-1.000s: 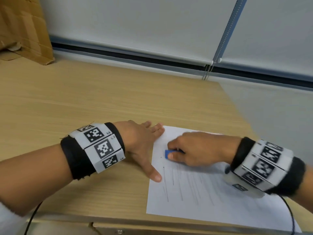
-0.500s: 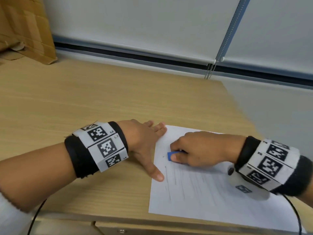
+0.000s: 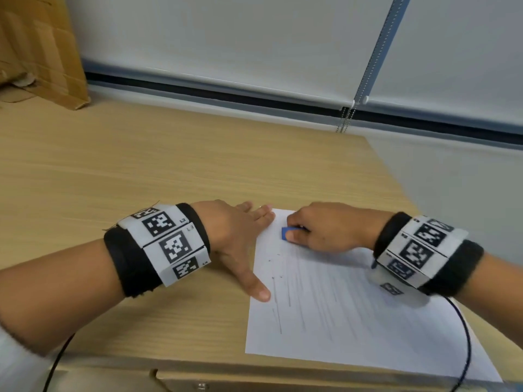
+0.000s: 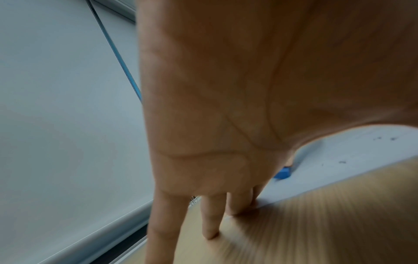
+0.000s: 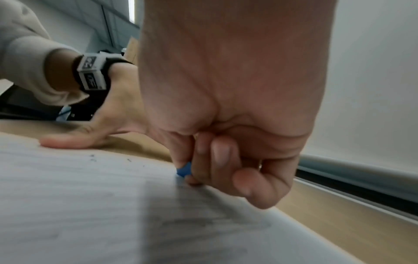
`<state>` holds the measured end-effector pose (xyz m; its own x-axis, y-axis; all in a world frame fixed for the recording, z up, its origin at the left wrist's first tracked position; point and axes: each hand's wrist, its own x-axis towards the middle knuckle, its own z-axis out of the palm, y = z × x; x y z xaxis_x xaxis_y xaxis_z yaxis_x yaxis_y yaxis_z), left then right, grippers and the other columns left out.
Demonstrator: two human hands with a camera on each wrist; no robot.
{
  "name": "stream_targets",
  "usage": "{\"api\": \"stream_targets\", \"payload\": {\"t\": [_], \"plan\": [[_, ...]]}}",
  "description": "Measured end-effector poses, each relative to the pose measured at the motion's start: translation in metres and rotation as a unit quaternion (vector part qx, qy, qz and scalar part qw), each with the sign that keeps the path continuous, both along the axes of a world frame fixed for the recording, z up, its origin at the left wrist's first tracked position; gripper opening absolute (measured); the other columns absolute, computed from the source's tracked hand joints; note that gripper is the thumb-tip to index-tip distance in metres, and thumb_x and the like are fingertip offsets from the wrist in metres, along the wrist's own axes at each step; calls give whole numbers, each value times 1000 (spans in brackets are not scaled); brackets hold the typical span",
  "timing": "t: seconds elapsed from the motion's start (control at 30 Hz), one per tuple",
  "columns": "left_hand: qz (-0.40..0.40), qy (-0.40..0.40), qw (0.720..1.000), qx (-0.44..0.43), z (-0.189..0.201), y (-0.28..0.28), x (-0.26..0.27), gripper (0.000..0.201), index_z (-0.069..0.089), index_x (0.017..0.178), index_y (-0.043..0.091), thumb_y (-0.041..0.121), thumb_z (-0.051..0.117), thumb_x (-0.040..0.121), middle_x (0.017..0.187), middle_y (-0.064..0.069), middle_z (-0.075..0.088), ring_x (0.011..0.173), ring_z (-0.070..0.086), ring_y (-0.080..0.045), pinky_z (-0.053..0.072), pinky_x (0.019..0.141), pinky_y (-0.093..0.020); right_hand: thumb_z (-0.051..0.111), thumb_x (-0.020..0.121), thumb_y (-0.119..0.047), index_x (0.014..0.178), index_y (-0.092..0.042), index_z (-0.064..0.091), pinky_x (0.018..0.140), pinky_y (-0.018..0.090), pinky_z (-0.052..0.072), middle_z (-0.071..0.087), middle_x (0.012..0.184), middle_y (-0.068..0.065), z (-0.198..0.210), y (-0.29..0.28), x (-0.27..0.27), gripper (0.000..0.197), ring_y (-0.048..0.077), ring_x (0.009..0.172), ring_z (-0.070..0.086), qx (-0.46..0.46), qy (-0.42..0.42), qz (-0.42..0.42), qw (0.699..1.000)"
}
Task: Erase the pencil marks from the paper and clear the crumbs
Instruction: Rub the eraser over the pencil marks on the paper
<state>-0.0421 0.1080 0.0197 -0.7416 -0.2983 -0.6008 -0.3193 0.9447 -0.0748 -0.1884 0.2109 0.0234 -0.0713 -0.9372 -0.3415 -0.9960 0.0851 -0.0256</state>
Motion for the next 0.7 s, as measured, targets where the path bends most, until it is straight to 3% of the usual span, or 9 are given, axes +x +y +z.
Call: {"api": "stream_targets", "payload": {"t": [0.2, 0.4, 0.57, 0.7], "plan": [[1, 2, 1000, 6, -1, -1, -1, 140, -26, 149, 24, 84, 62, 59, 154, 16, -32, 146, -18, -13, 8, 118, -46, 40, 97, -42, 75, -19, 45, 63, 36, 40, 49, 67, -4, 2, 29, 21, 32, 19, 65, 49, 77, -4, 51, 996], [-2, -4, 1000, -4, -1, 0, -1, 141, -26, 149, 24, 87, 60, 57, 155, 16, -30, 146, -18, -12, 10, 119, -47, 39, 97, -41, 67, -21, 41, 59, 34, 36, 48, 67, -4, 3, -9, 0, 36, 18, 62, 45, 14, 24, -3, 1000], [-2, -7, 1000, -2, 0, 1, -2, 141, -27, 148, 23, 85, 60, 58, 154, 15, -32, 146, -18, -14, 10, 118, -48, 40, 97, -42, 77, -19, 46, 61, 34, 38, 49, 67, -5, 1, 23, 21, 31, 15, 61, 46, 58, 1, 52, 997], [-2, -14, 1000, -6, 0, 1, -2, 141, -29, 148, 22, 85, 60, 59, 154, 14, -33, 146, -20, -15, 7, 117, -48, 40, 98, -41, 69, -20, 43, 59, 34, 37, 48, 65, -5, 5, 8, 21, 36, 15, 60, 45, 38, 3, 31, 999]]}}
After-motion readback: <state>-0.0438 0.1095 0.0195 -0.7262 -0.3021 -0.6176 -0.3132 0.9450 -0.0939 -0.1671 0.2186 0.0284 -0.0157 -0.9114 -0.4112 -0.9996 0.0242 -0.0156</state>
